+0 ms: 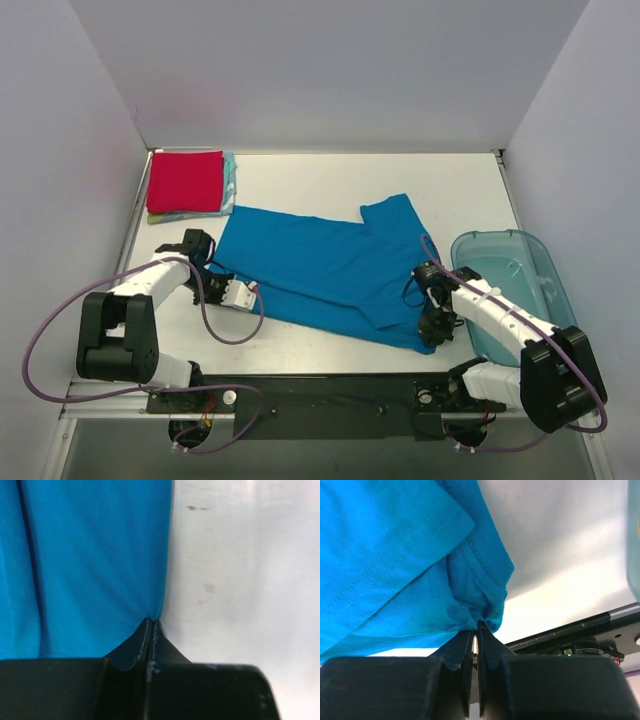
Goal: Fold and stack the t-shirts
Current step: Fold the flattened tshirt in 1/3 of the way
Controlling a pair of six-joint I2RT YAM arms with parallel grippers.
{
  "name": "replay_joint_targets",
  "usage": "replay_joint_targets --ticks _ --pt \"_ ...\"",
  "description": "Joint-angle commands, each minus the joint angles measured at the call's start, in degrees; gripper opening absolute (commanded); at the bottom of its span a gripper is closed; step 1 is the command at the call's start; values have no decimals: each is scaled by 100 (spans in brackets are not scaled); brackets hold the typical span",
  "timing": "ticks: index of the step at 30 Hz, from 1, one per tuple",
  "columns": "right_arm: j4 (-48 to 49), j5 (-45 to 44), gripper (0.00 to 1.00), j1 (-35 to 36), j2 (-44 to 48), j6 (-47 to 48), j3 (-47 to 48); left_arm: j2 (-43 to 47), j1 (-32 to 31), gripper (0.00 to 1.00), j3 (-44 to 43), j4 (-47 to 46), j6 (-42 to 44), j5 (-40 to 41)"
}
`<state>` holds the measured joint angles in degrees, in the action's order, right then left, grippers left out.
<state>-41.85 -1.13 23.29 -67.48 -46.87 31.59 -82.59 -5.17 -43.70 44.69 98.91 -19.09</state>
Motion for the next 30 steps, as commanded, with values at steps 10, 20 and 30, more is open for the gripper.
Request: replay_joint_targets --ticks 10,20,30 --pt "-351 -98 9 -395 -450 635 655 1419 34 37 204 2430 -540 160" --pt "-1317 -194 41 797 7 889 2200 1325 51 49 -701 2177 -1513 -691" --pt "895 2103 0 1907 -1899 2911 2975 1035 -72 19 283 -37 -1849 -1088"
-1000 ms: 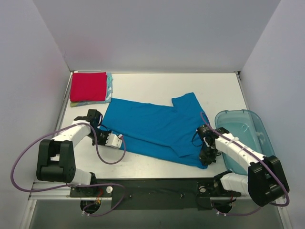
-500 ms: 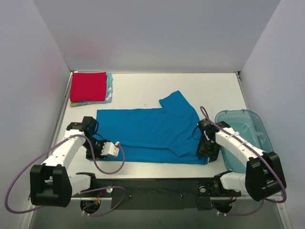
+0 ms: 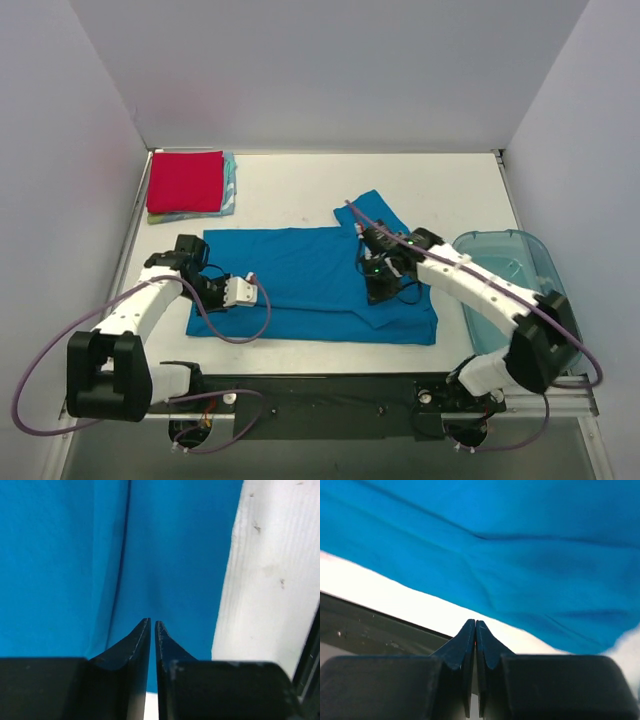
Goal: Fold and stack the t-shirts
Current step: Fold the flattened tshirt in 1/3 of the way
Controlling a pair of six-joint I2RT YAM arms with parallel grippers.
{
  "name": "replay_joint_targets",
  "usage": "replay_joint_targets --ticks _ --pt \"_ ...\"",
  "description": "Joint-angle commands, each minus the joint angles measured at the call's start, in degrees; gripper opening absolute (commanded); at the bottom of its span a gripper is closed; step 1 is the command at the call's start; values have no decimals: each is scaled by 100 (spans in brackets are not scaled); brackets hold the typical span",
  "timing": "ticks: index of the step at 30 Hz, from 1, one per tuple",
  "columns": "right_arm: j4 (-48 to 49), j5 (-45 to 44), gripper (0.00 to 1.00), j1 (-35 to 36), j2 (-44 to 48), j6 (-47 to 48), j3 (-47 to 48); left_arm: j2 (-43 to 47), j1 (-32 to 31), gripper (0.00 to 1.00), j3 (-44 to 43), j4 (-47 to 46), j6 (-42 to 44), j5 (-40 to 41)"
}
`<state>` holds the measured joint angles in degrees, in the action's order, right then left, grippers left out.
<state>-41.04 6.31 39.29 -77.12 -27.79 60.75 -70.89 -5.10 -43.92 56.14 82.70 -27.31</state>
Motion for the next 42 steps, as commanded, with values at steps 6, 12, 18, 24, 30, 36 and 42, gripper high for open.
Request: replay_joint_targets --ticks 6,12,18,24,30,36,42 --pt "974 1795 0 483 -2104 1566 639 -504 -96 16 402 -2098 -561 -117" --pt "975 1348 0 457 -2676 1593 701 -785 -52 16 595 -2405 -526 59" --pt "957 671 0 299 -2922 1408 990 -953 44 16 675 -3230 -1262 279" --pt "905 355 0 106 -3291 1452 1430 -1049 141 16 183 -3276 -2098 77" --pt "825 274 0 -166 -3423 1487 1782 -1084 185 20 50 -3827 -2898 111" --pt "650 398 0 -194 -3214 1733 2002 -1102 325 20 -45 -3830 -2671 534" --pt "290 407 0 -448 -2642 1461 2143 -1120 484 20 -677 -3234 -2996 543"
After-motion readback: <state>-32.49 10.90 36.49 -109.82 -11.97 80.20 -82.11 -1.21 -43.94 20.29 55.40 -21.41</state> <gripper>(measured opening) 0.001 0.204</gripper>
